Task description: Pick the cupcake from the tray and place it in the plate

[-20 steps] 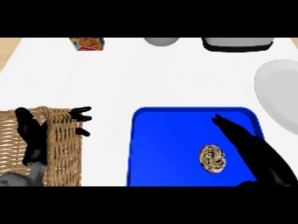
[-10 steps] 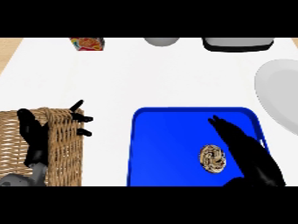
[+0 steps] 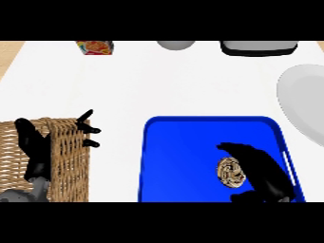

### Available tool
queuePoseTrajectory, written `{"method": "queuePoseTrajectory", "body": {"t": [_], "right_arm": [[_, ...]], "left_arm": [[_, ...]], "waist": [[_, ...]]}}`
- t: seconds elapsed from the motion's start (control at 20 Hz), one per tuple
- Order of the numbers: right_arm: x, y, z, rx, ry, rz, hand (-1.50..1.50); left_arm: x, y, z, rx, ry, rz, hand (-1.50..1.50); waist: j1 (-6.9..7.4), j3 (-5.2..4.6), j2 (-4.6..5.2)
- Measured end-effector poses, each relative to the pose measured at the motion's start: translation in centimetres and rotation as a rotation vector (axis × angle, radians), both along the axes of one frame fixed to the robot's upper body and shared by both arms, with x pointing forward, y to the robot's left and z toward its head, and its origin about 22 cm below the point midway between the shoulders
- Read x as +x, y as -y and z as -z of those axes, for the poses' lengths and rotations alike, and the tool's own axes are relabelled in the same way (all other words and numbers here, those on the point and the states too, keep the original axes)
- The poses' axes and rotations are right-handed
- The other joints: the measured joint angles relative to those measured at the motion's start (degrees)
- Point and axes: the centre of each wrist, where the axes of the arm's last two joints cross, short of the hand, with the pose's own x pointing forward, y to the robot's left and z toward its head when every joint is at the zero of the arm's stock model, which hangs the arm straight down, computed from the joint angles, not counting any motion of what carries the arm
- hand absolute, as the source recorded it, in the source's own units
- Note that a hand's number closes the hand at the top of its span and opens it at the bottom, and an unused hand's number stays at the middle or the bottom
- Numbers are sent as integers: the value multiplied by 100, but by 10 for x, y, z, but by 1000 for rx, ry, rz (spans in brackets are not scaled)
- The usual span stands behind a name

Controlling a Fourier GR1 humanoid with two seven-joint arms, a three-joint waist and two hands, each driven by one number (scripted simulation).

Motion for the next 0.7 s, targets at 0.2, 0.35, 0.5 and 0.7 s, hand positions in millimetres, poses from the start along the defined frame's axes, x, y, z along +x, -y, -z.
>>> {"method": "queuePoseTrajectory", "body": {"t": [0.2,0.35,0.5,0.7], "right_arm": [[10,-1,8,-40,25,-49,150],[14,-6,8,-55,55,-62,150],[16,-7,11,-65,89,-74,150],[16,-16,14,-71,125,37,150]], "left_arm": [[0,4,-2,11,2,7,0],[-1,3,-2,10,0,5,0],[0,2,1,3,-14,5,0],[-2,0,-2,-2,-10,-6,0]], "waist": [[21,0,-4],[12,1,-12],[-3,12,-20],[-24,-7,-24]]}}
